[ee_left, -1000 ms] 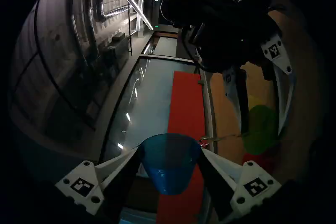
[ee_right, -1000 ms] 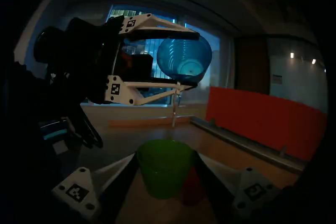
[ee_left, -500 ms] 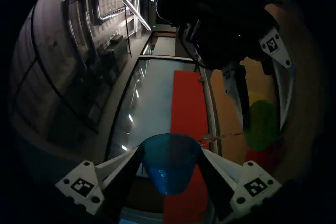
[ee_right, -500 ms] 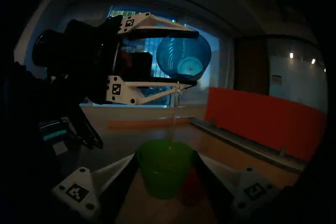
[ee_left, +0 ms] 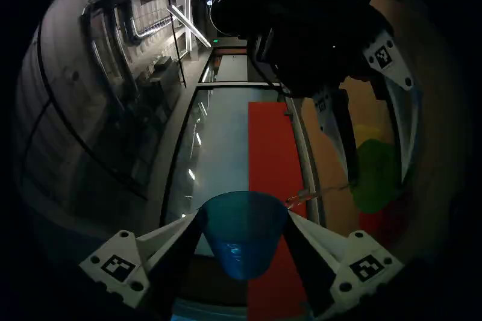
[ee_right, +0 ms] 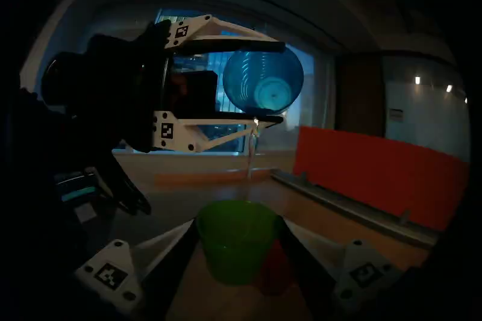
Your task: Pour water
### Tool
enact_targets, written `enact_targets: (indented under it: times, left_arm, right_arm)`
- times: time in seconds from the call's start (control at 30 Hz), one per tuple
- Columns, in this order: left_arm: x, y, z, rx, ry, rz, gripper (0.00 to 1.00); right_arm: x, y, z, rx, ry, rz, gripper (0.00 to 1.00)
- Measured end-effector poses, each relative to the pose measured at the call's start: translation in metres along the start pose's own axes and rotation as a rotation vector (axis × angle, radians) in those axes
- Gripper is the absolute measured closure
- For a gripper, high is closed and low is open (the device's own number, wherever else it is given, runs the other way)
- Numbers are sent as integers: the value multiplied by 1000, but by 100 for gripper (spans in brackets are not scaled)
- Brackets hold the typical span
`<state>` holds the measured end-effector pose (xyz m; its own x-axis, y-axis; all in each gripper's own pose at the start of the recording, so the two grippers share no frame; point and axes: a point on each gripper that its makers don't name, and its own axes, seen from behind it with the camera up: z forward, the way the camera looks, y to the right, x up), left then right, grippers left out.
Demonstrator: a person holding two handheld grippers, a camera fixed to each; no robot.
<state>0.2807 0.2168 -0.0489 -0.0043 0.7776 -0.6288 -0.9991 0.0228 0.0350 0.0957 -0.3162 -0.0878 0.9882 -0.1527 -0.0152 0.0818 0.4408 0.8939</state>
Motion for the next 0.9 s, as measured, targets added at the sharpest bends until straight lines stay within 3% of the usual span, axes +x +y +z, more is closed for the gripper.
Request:
enact_targets:
  times: [0.5, 0.9]
  left_arm:
    - [13, 0, -3, 11, 15, 72, 12]
    - [21, 1, -6, 20, 29, 161, 12]
  right_arm:
    - [1, -1, -3, -6, 7, -2, 8]
    - [4, -2, -7, -10, 10, -10, 8]
